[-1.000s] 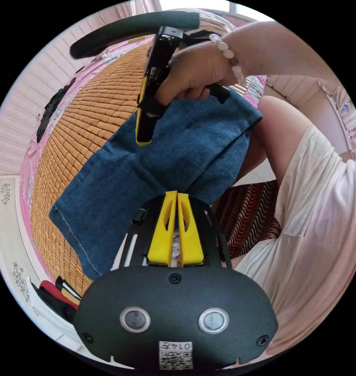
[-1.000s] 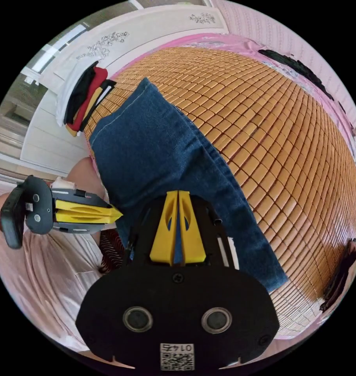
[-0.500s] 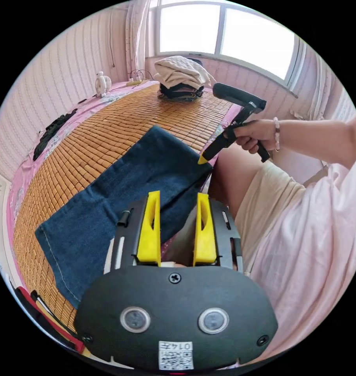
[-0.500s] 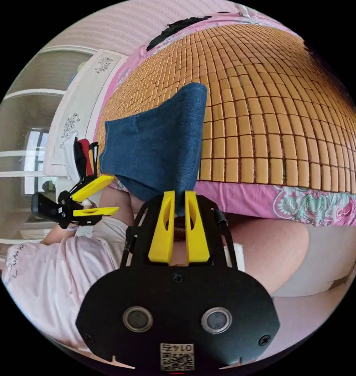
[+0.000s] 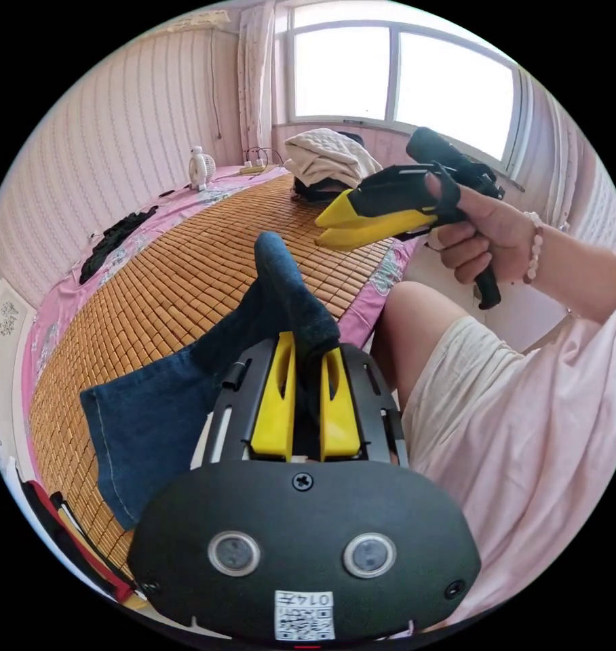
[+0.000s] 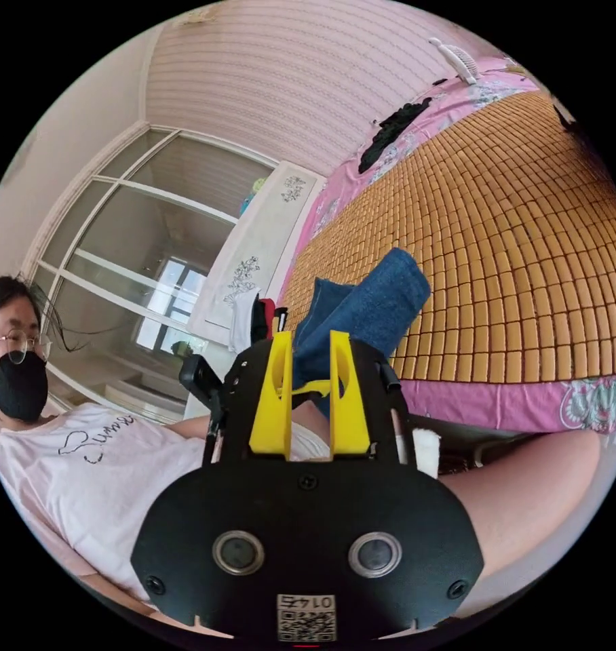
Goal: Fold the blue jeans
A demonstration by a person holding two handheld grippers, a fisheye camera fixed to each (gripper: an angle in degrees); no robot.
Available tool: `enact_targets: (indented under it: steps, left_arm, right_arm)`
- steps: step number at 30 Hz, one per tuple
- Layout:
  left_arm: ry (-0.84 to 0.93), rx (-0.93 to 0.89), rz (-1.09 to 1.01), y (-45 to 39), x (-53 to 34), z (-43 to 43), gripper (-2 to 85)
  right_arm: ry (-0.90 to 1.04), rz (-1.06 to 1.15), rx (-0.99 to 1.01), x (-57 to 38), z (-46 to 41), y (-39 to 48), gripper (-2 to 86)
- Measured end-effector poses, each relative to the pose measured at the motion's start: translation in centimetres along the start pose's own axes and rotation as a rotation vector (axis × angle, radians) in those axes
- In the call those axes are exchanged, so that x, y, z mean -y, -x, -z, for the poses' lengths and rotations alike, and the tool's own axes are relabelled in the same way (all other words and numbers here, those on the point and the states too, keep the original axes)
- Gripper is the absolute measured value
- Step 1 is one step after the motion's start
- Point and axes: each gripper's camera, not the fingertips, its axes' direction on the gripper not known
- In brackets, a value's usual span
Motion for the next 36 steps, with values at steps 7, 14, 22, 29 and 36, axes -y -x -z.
enact_targets:
  steps: [7, 14, 22, 29, 36]
  left_arm:
    - [0.019, -0.028, -0.116, -1.3, -2.0, 1.1, 5.1]
    - [-0.138, -0.055, -0.087, 1.2, -2.3, 4.2, 4.7]
    - [-0.414, -0.111, 0.118, 8.9, -2.9, 10.3, 5.1]
    - [-0.202, 0.103, 0.65, 19.3, -17.3, 12.4, 8.4]
    - [-0.117, 0.127, 0.872, 25.4, -26.2, 12.3, 9.6]
  right_arm:
    - [0.143, -0.139, -0.071, 0.4, -2.2, -3.4, 12.4]
    - [-0.062, -0.075, 0.21, 0.4, 3.1, -3.4, 2.1]
    - [-0.097, 0.206, 0.254, 5.6, 1.6, 5.3, 2.3]
    - [0.204, 0.283, 0.204, 7.2, -17.7, 8.5, 6.4]
    - [0.12, 0.191, -0.179, 2.1, -18.7, 1.8, 11.4]
